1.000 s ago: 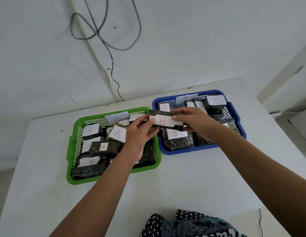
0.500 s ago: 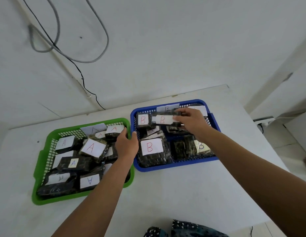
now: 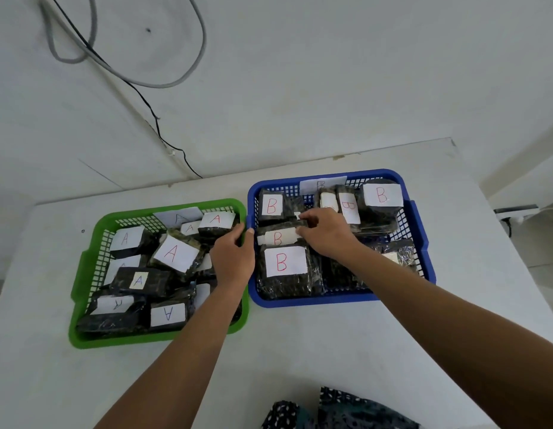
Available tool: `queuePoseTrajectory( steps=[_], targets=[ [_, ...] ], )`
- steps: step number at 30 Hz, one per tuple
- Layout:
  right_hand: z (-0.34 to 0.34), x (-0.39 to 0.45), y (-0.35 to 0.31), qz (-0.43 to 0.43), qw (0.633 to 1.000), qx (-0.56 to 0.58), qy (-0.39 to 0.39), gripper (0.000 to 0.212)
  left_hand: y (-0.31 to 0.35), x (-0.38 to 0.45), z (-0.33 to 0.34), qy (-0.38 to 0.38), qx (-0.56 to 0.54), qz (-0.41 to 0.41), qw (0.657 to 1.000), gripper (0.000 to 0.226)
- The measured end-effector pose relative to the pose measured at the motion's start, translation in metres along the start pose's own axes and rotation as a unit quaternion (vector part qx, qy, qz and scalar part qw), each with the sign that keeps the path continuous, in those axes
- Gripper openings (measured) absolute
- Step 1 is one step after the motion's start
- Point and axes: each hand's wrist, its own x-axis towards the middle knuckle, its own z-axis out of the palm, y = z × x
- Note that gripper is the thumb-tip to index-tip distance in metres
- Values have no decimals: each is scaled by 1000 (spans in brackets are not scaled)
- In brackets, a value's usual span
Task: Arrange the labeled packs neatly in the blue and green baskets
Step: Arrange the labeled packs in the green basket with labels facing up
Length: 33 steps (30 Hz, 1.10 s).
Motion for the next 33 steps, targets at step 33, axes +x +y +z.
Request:
queuePoseTrajectory(
  steps=[33],
  targets=[
    [160,-29,-107,-163,971,-173,-35,54,-116,59,-154,-110,158,188,963,56]
  ],
)
